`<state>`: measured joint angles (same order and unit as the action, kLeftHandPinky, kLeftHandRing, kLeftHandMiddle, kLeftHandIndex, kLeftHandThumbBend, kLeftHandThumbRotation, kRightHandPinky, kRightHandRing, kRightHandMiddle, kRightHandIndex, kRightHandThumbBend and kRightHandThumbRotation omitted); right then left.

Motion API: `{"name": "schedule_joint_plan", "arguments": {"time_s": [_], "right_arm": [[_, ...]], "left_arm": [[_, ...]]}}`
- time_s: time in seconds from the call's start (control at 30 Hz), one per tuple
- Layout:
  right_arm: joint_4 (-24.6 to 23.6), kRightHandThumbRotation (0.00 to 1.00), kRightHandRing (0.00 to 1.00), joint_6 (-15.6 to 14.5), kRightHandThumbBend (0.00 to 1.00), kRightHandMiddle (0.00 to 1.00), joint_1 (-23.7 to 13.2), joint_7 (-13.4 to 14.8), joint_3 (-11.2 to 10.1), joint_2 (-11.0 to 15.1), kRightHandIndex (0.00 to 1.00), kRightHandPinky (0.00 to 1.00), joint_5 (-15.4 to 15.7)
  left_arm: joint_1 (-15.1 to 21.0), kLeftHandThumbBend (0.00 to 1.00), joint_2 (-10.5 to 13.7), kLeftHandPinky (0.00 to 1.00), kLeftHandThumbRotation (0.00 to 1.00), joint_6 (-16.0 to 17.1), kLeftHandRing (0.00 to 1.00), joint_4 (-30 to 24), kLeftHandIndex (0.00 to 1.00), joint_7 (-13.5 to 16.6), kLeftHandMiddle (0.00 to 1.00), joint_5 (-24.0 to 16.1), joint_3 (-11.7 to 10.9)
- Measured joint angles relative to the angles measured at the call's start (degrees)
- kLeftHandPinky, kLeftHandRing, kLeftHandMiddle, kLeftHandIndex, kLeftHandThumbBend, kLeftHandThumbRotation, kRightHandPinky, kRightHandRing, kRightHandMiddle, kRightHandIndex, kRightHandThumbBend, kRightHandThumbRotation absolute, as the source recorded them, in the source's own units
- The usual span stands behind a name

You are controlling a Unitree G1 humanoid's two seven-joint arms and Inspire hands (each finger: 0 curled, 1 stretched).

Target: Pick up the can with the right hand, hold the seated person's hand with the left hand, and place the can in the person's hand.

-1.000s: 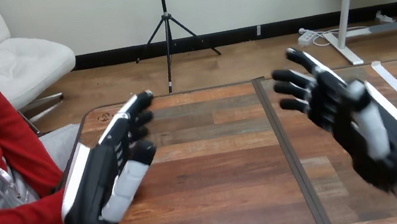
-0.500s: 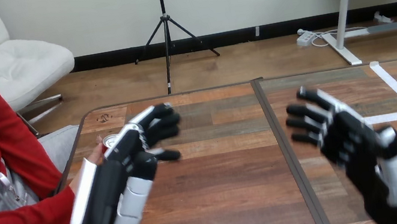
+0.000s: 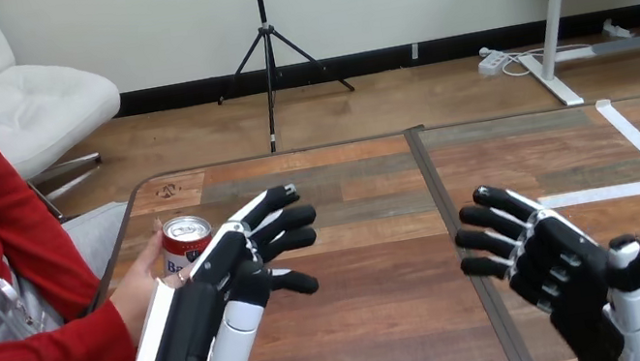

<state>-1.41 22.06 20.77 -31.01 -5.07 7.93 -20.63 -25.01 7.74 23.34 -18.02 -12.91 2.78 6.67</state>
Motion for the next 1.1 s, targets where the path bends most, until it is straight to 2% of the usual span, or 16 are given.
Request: {"name": "schedule_joint_plan", "arguments": {"time_s": [0.3,0.5,0.7,1.1], "right_arm": [[0.0,1.0,0.84,0.2,1.0,0.86,0.6,-0.6,0.1,-1.5,0.86,0.82,-1.0],[0.0,1.0,0.84,0.3,1.0,0.86,1.0,-0.7,0.0,-1.6,0.86,0.83,-1.1],[0.0,1.0,0.84,0.3,1.0,0.85,1.2,-0.7,-0.1,-1.6,0.85,0.83,-1.6],[0.4,1.0,0.83,0.3,1.0,0.85,1.6,-1.7,-0.4,-1.6,0.85,0.82,-2.9]], "left_arm": [[-0.3,0.53,-0.3,0.52,1.0,2.1,0.68,0.1,0.7,1.9,0.66,0.3,0.1],[-0.3,0.52,-0.4,0.49,1.0,4.0,0.65,0.2,0.68,3.3,0.63,1.1,0.4],[-0.2,0.51,-0.4,0.48,1.0,4.4,0.65,0.4,0.67,4.3,0.63,1.4,0.6],[0.2,0.45,-0.5,0.5,1.0,5.4,0.64,1.6,0.68,3.0,0.64,5.9,1.8]]}}
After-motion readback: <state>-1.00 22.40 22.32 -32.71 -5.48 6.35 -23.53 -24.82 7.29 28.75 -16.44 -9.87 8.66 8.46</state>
